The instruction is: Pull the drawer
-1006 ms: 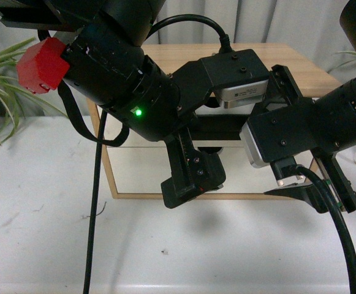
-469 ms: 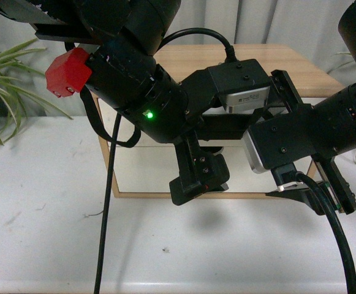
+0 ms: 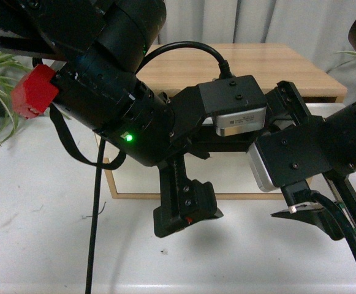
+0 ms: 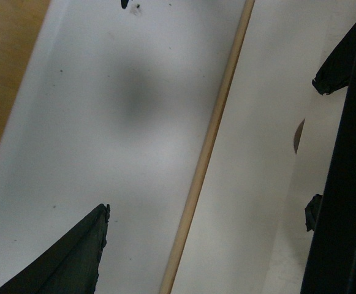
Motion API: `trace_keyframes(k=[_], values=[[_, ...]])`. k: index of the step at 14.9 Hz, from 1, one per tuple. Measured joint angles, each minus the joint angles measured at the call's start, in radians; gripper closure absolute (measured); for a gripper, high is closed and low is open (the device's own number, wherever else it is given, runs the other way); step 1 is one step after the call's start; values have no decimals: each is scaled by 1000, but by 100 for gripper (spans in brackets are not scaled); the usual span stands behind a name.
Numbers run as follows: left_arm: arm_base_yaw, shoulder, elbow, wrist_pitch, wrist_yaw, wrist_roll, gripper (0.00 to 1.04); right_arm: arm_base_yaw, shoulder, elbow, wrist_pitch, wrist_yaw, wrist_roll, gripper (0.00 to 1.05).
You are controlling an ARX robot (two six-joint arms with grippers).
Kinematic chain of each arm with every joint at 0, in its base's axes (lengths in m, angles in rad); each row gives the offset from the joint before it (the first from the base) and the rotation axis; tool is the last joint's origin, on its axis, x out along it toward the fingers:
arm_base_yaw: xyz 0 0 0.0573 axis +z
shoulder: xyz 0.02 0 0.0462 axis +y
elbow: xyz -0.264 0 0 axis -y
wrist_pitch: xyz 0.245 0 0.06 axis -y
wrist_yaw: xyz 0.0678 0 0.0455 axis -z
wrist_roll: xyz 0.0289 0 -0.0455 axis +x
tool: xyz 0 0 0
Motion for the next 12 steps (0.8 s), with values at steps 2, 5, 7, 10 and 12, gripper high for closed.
trace_keyframes(k=[2, 5, 7, 10, 12], values=[[0, -53, -70, 18, 13, 3, 7, 10, -45, -48, -14, -10, 3, 6], [0, -127, -157, 30, 41, -1, 7, 32, -124, -117, -41, -10, 23, 6], [-1, -152, -187, 33, 48, 0, 7, 39, -161, -153, -45, -7, 31, 6], [-6, -185, -229, 45, 57, -2, 7, 50, -207, -203, -42, -2, 34, 6], [-11, -201, -250, 52, 60, -3, 7, 57, -228, -226, -43, 0, 38, 6]])
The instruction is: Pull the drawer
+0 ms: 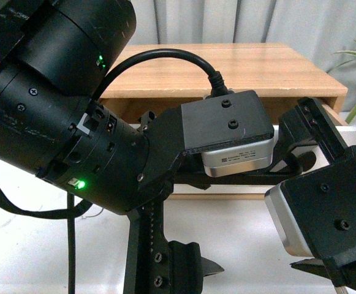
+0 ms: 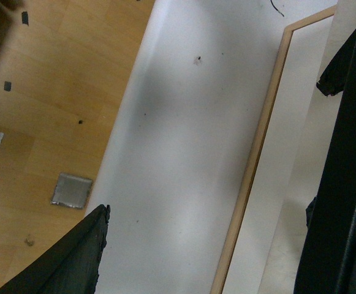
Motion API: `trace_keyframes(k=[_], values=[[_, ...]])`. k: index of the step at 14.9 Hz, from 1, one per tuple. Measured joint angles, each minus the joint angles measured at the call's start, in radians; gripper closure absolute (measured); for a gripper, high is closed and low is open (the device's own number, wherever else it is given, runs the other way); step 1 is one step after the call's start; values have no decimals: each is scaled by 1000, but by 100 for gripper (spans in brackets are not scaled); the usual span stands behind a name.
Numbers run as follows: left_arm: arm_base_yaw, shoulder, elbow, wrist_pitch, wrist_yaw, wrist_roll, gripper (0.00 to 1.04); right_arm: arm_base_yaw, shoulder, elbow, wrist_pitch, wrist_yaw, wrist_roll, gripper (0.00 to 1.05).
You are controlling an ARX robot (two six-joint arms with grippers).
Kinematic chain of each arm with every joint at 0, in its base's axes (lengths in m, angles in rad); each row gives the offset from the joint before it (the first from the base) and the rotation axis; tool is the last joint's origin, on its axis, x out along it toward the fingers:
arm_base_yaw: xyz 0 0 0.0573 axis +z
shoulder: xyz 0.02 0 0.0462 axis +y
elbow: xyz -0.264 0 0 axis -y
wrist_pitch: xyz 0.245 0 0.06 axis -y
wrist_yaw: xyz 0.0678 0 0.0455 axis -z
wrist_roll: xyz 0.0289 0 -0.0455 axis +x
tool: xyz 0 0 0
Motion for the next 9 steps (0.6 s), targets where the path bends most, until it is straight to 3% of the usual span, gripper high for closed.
trace_keyframes(k=[9], values=[[-23, -56, -93, 68, -21, -47, 7, 17, -51, -105, 87, 12, 7, 6]])
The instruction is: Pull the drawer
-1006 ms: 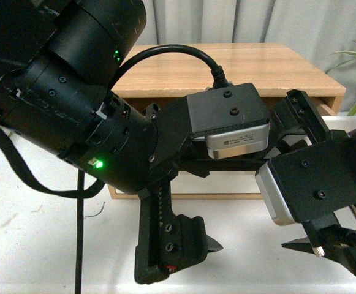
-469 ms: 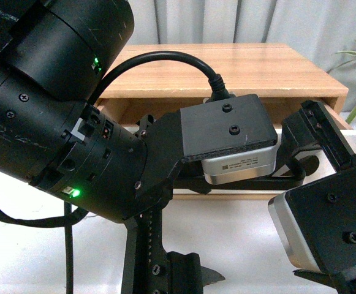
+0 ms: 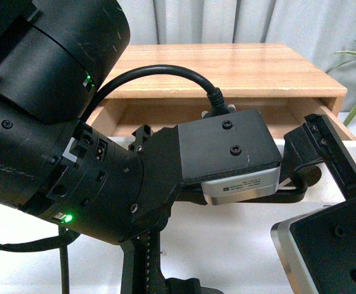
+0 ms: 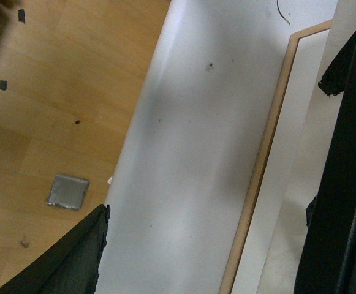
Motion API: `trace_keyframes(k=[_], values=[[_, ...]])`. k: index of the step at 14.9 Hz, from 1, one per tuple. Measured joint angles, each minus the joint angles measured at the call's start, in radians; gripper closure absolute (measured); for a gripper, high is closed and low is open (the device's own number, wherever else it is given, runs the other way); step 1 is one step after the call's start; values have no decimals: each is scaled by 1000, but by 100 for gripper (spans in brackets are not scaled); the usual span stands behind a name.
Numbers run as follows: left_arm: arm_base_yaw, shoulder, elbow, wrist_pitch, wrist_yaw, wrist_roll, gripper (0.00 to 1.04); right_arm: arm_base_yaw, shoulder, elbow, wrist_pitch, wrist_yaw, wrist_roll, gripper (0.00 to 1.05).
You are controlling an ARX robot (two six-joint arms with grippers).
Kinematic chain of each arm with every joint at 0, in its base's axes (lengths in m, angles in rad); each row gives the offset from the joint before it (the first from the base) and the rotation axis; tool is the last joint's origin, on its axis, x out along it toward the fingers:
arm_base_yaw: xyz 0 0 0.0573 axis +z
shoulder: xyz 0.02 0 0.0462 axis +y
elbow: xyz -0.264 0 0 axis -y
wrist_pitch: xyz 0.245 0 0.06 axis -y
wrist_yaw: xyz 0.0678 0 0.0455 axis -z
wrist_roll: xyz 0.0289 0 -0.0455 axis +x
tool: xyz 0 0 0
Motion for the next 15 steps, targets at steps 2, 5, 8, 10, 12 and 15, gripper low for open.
trace_keyframes(k=[2, 5, 8, 10, 12, 15], values=[[0, -8, -5, 13, 2, -31, 7, 5, -11, -19, 40, 12, 0, 6], [-10, -46, -24, 15, -50, -110, 7, 20, -25, -79, 158, 77, -10, 6], [-25, -60, -42, 35, -82, -165, 7, 30, -25, -118, 259, 132, -23, 6], [-32, -74, -47, 38, -82, -185, 7, 29, -39, -119, 267, 150, -23, 6], [-39, -96, -51, 32, -79, -199, 7, 14, -54, -119, 266, 156, -24, 6], [-50, -148, -51, 0, -49, -232, 7, 2, -89, -114, 236, 159, -23, 6]])
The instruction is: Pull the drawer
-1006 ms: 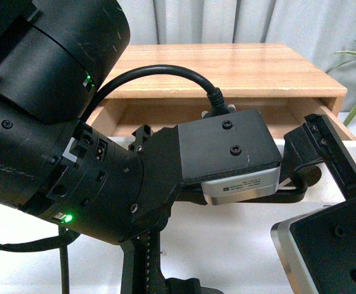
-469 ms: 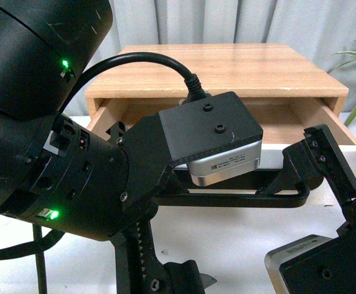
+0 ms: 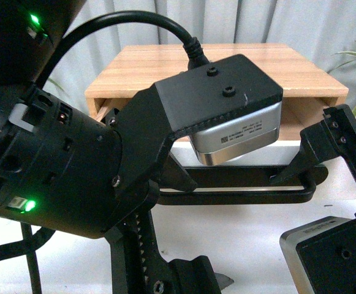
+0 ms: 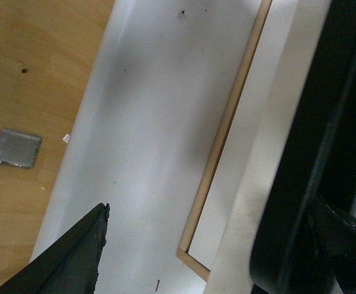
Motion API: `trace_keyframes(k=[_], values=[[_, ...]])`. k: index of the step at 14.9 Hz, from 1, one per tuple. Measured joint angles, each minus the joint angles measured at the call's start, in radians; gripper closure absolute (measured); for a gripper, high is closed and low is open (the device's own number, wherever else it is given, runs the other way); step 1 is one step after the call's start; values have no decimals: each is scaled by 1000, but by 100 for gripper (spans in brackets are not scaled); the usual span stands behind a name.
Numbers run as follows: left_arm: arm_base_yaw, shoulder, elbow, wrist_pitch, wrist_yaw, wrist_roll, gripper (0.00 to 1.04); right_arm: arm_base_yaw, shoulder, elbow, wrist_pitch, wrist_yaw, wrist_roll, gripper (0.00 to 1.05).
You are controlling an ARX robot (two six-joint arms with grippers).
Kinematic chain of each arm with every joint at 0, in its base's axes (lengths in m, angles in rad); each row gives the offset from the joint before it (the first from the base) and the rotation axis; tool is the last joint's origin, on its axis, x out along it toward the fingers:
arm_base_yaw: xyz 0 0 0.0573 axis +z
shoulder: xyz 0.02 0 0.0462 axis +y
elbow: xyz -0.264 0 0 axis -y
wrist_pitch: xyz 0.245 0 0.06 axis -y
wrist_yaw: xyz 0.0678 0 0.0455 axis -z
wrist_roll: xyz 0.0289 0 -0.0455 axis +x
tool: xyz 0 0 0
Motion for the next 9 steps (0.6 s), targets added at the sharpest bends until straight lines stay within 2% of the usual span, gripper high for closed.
trace_keyframes(k=[3, 6, 8, 9], values=[[-5, -49, 0, -30, 34, -13, 7, -8, -70, 33, -58, -10, 5, 6], [37, -124, 0, -34, 103, -67, 7, -28, -124, 72, -116, -49, 43, 6], [138, -177, 24, 68, 157, -163, 7, -77, -179, 157, -144, -172, 208, 6], [203, -175, 43, 145, 148, -235, 7, -94, -180, 180, -95, -206, 323, 6]])
